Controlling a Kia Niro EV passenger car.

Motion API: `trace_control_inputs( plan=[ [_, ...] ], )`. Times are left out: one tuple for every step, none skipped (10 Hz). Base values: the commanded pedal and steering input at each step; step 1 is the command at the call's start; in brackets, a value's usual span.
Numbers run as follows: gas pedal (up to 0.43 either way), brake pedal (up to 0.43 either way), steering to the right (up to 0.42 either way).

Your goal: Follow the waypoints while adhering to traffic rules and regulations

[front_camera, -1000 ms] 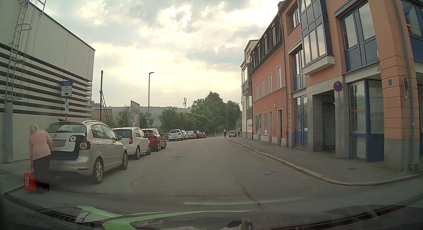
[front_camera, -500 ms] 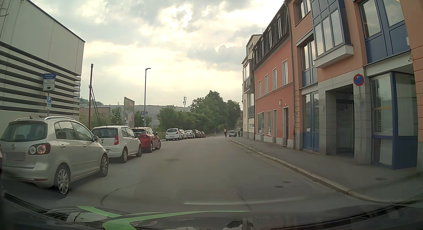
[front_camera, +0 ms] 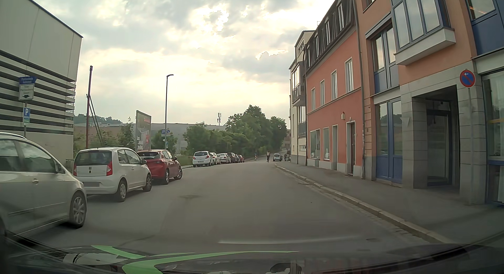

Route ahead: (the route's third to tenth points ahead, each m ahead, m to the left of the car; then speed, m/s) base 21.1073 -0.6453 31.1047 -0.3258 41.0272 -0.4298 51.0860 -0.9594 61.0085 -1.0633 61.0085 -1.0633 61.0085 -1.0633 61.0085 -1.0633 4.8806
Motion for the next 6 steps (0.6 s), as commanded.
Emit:
trace_control_inputs(
  plan=[
    [0.268, 0.000, 0.000],
    [0.268, 0.000, 0.000],
    [0.260, 0.000, -0.003],
    [0.248, 0.000, -0.003],
    [0.248, 0.000, -0.004],
    [0.248, 0.000, -0.003]
  ],
)
